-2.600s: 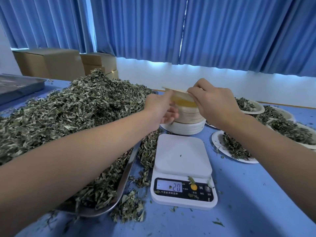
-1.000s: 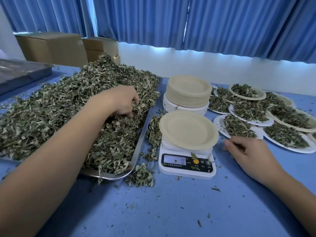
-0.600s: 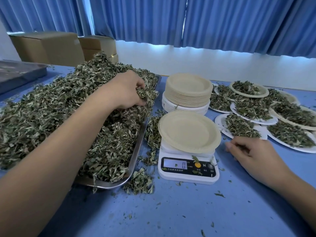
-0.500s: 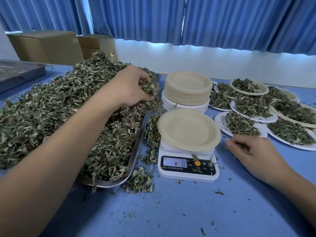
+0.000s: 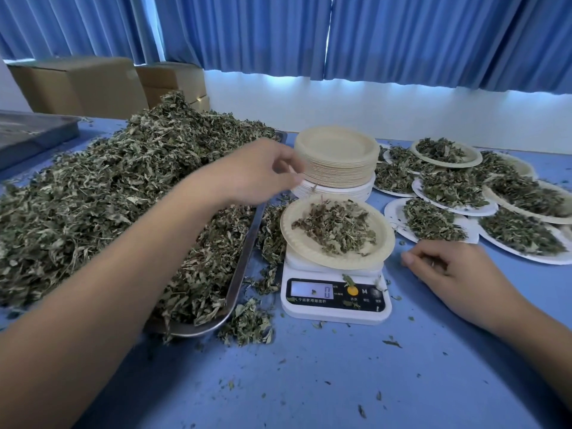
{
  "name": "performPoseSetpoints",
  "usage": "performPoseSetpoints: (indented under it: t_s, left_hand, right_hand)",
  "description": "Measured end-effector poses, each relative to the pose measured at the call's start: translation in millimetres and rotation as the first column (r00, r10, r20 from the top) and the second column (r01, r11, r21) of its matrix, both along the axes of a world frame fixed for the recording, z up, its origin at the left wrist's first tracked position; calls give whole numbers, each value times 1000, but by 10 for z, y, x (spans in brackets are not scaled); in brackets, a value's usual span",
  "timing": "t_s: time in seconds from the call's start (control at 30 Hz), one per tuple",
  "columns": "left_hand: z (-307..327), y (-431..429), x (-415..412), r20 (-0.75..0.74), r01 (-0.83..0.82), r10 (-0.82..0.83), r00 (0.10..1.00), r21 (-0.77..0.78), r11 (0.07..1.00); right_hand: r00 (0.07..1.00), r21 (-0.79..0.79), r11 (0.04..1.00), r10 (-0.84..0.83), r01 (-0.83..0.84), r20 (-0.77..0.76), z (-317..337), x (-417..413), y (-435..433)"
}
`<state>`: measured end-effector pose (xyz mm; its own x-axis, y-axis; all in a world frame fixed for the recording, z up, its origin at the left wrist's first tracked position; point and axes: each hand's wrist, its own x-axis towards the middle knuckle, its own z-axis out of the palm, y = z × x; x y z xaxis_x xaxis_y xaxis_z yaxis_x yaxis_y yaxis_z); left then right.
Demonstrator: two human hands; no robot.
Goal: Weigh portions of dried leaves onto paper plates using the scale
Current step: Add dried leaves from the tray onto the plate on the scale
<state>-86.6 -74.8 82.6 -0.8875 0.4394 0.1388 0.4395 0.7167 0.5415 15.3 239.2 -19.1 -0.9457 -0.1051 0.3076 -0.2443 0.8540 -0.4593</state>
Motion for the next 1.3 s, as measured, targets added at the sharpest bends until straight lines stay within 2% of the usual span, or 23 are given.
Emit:
performPoseSetpoints:
  t_s: [0.07,0.13,0.17,0.27,0.33,0.43,0.67,0.9,1.13,1.3]
  left_hand:
    - [8,-126,-92,-79,-99,82,993,-255,962]
    - [-55,-253,-168,-22,-137,147,989,-517,845]
    - [-94,-297,-188,48,-92,153,987,-610,787]
    - [-208,-315,-209,231,82,114,966,-695,714]
    - [-268,-268,-234,215,86,92,972,-695,714]
    - [-354,-222,-270,123,2,111,986,-680,733]
    - [-302,-255,-250,109,-36,131,985,-618,786]
    - [-143,-250,-229,-51,-188,185,981,-444,876]
    - [-90,-218,-232,-64,-206,196,978,-248,947]
    - [-83,-187,-231,-132,-222,217,967,-26,975]
  right_hand:
    - [1000,-1,1000,2,-2,6,-6,3,4]
    - [1000,-4,1000,6,-6,9,-7,4,0]
    - [1000,-7,1000,6,-6,8,-8,3,2]
    - [1000,-8,1000,6,-6,1,-19,1,3]
    - [1000,-7,1000,1,-1,-6,-23,4,-7]
    - [1000,-5,1000,0,0,-8,-24,8,-17]
    - [1000,17,1000,-9,9,-11,-2,21,-32]
    - [1000,15,1000,-4,4,0,3,15,-26]
    - [1000,2,1000,-2,2,18,4,19,-25]
    - [1000,-2,1000,-3,3,20,4,20,-16]
